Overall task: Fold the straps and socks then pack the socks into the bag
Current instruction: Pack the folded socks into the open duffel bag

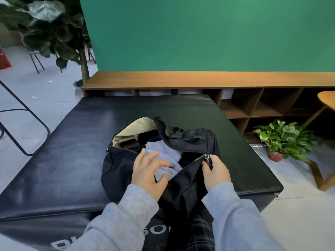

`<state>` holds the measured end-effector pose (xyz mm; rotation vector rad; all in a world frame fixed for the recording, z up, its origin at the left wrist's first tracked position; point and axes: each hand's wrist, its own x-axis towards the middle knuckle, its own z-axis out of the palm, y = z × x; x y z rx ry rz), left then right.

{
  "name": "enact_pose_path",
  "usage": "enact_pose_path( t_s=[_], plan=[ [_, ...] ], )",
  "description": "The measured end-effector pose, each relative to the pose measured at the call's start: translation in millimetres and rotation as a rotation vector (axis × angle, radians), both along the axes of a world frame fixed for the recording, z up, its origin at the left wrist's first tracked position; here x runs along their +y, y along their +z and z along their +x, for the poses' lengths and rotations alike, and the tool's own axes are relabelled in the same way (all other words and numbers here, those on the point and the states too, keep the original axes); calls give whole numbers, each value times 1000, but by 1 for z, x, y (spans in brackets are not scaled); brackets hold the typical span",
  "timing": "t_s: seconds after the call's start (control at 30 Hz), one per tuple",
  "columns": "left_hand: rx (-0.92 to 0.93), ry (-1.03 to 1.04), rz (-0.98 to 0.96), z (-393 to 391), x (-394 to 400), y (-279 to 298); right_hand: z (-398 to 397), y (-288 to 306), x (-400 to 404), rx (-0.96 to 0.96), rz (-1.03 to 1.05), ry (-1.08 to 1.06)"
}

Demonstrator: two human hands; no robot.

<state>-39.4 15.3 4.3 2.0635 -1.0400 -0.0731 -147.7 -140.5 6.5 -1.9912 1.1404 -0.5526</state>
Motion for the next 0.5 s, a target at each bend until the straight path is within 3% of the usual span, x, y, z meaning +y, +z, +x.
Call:
enact_pose_path(
  t_s=[0.3, 0.5],
  plan=[
    [-168, -305, -88, -30, -65, 36, -19, 33, -7, -297, 173, -14],
    [-355, -223, -174, -37, -92, 39, -27, 45, -5, -505, 277, 16]
  ],
)
